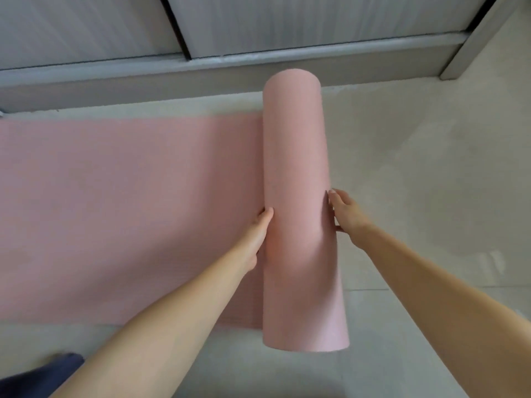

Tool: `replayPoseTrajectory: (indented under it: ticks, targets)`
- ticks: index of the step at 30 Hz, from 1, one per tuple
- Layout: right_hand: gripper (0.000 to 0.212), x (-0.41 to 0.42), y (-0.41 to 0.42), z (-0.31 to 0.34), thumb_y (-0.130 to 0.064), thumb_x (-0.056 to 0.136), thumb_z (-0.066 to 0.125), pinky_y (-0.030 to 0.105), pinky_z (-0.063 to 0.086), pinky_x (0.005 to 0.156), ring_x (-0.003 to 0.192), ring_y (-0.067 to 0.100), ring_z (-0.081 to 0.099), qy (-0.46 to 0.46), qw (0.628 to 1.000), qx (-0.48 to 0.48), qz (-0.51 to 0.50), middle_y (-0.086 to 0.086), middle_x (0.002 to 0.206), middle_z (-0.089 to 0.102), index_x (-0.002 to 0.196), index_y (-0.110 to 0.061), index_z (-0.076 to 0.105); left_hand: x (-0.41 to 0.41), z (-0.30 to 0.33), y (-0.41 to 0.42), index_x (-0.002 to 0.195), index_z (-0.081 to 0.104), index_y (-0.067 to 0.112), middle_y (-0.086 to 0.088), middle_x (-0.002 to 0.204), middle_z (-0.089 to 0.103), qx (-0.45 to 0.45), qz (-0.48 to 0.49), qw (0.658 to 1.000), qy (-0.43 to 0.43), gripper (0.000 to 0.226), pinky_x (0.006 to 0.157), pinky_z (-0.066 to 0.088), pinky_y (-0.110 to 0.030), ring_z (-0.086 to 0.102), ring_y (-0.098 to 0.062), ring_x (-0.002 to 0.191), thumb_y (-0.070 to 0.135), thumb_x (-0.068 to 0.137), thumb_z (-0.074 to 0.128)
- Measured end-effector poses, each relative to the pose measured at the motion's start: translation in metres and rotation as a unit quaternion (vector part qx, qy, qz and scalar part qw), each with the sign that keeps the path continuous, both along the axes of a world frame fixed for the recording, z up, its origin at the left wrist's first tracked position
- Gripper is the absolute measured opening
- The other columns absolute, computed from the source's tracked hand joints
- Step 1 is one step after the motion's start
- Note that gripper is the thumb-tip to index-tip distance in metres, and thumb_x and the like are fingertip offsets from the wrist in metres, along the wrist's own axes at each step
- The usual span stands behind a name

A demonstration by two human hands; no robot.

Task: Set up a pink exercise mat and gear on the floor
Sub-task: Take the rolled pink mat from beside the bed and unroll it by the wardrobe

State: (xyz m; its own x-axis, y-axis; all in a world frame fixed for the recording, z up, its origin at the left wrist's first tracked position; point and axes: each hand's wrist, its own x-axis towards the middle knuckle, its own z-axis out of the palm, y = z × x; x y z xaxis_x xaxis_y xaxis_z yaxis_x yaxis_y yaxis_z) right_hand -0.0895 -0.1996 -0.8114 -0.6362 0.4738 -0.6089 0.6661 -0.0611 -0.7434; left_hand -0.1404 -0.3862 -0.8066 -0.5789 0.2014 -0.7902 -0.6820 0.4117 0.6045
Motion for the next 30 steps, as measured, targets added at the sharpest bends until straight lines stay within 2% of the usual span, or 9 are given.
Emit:
replayPoseTrajectory:
  ticks: [3,9,14,19,21,23,25,27,30]
  targets:
    - [0.043,0.003,0.03,0.017,-0.039,0.099,0.034,0.049,0.051,0.095,0.107,0.022,0.053,-0.011,0.999,0.011,0.047,0.003,0.119,0.056,0.134,-0.019,0.048,0.016,0.016,0.029,0.141,0.04,0.034,0.009,0.146,0.045,-0.014,0.017,0.999,0.04,0.05,0.108,0.03,-0.042,0.044,-0.016,0.133,0.049,0.094,0.047]
    - [0.024,0.032,0.094,0.056,-0.03,0.096,0.036,0.037,0.048,0.073,0.081,0.021,0.049,-0.065,0.995,-0.001,0.08,0.003,0.091,0.052,0.086,-0.023,0.057,0.049,0.047,0.109,0.114,0.062,0.025,0.004,0.097,0.062,0.007,0.029,0.999,0.012,0.023,0.059,0.036,-0.021,0.055,-0.009,0.08,0.023,0.097,0.048]
    - [0.017,0.049,0.113,0.048,-0.018,0.093,0.039,0.026,0.038,0.061,0.073,0.023,0.05,-0.069,0.992,0.07,0.084,0.006,0.081,0.054,0.09,-0.02,0.056,0.062,0.028,0.137,0.076,0.062,0.025,0.002,0.081,0.062,0.033,0.059,0.998,0.018,0.033,0.055,0.035,-0.021,0.052,-0.011,0.068,0.004,0.095,0.043]
    - [0.016,0.048,0.112,0.036,-0.016,0.091,0.04,0.021,0.034,0.055,0.074,0.022,0.052,-0.077,0.988,0.104,0.088,0.007,0.085,0.055,0.094,-0.022,0.054,0.052,0.012,0.125,0.126,0.057,0.011,-0.008,0.105,0.064,-0.017,0.068,0.997,-0.029,0.033,0.065,0.038,-0.023,0.059,-0.021,0.091,0.018,0.096,0.044]
    - [0.019,0.048,0.109,0.049,-0.014,0.093,0.039,0.02,0.035,0.051,0.062,0.019,0.051,-0.087,0.987,0.091,0.096,0.007,0.081,0.057,0.097,-0.019,0.058,0.045,0.014,0.123,0.131,0.055,0.01,-0.004,0.104,0.064,-0.01,0.028,0.997,-0.077,0.04,0.061,0.036,-0.023,0.058,-0.02,0.085,0.029,0.098,0.043]
    - [0.021,0.046,0.11,0.057,-0.013,0.096,0.039,0.018,0.037,0.047,0.061,0.012,0.051,-0.093,0.987,0.09,0.097,0.007,0.086,0.059,0.103,-0.018,0.058,0.035,0.018,0.127,0.132,0.055,0.011,-0.005,0.119,0.061,-0.003,0.004,0.995,-0.104,0.042,0.062,0.035,-0.025,0.056,-0.021,0.1,0.033,0.099,0.041]
    - [0.02,0.043,0.114,0.058,-0.013,0.097,0.038,0.017,0.038,0.043,0.06,0.011,0.05,-0.107,0.985,0.098,0.092,0.007,0.088,0.058,0.104,-0.014,0.057,0.025,0.02,0.134,0.132,0.055,0.013,-0.006,0.127,0.06,-0.005,-0.017,0.994,-0.11,0.043,0.079,0.039,-0.031,0.056,-0.021,0.108,0.036,0.099,0.041]
    - [0.027,0.039,0.119,0.056,-0.017,0.097,0.039,0.019,0.039,0.046,0.061,0.018,0.052,-0.127,0.983,0.112,0.068,0.01,0.092,0.061,0.115,-0.01,0.058,0.019,0.023,0.144,0.115,0.061,0.016,-0.005,0.114,0.064,0.006,-0.023,0.992,-0.126,0.033,0.084,0.045,-0.031,0.062,-0.021,0.099,0.037,0.098,0.041]
    - [0.038,0.041,0.125,0.048,-0.024,0.098,0.037,0.034,0.05,0.073,0.089,0.029,0.059,-0.165,0.971,0.162,0.065,0.019,0.118,0.063,0.131,-0.011,0.05,0.02,0.026,0.169,0.071,0.047,0.017,-0.001,0.069,0.046,0.004,-0.024,0.987,-0.156,0.035,0.052,0.033,-0.026,0.045,-0.015,0.057,0.034,0.1,0.038]
